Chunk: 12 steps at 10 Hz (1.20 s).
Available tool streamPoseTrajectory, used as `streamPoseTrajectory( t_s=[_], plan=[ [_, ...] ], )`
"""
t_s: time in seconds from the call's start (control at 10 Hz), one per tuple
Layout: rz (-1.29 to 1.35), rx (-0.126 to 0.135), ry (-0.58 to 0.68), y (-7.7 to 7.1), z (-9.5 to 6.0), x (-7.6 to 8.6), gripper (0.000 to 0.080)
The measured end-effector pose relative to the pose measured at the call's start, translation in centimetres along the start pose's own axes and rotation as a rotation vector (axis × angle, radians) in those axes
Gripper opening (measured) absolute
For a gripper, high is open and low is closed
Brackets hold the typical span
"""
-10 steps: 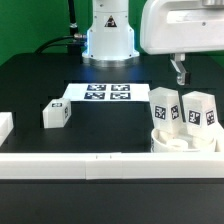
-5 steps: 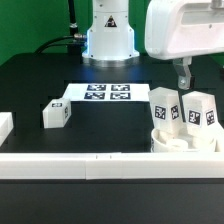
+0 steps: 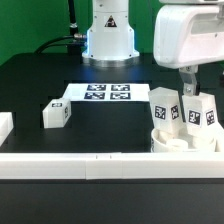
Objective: Assemble stool
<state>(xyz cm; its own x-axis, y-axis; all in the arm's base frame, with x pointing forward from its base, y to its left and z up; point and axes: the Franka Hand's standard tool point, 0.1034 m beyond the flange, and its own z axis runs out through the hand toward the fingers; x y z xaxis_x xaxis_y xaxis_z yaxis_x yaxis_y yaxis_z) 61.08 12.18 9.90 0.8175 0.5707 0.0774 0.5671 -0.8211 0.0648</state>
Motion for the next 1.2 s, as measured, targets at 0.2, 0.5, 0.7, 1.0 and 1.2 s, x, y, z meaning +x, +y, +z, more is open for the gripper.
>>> streamPoseTrajectory(
  t_s=[0.2,0.5,0.7,1.0,1.2],
  plan=[
    [0.003,-0.009,0.012,-0.33,0.59,-0.23,0.0649],
    [0.010,-0.013,0.012,-0.33,1.24,-0.48,0.0649],
    [0.014,-0.014,0.011,-0.15,1.25,-0.56,0.0527],
    [0.018,-0.016,0.014,-0.05,1.23,-0.54,0.0330],
    [0.054,-0.016,0.014,-0.02,1.23,-0.55,0.0330]
  ],
)
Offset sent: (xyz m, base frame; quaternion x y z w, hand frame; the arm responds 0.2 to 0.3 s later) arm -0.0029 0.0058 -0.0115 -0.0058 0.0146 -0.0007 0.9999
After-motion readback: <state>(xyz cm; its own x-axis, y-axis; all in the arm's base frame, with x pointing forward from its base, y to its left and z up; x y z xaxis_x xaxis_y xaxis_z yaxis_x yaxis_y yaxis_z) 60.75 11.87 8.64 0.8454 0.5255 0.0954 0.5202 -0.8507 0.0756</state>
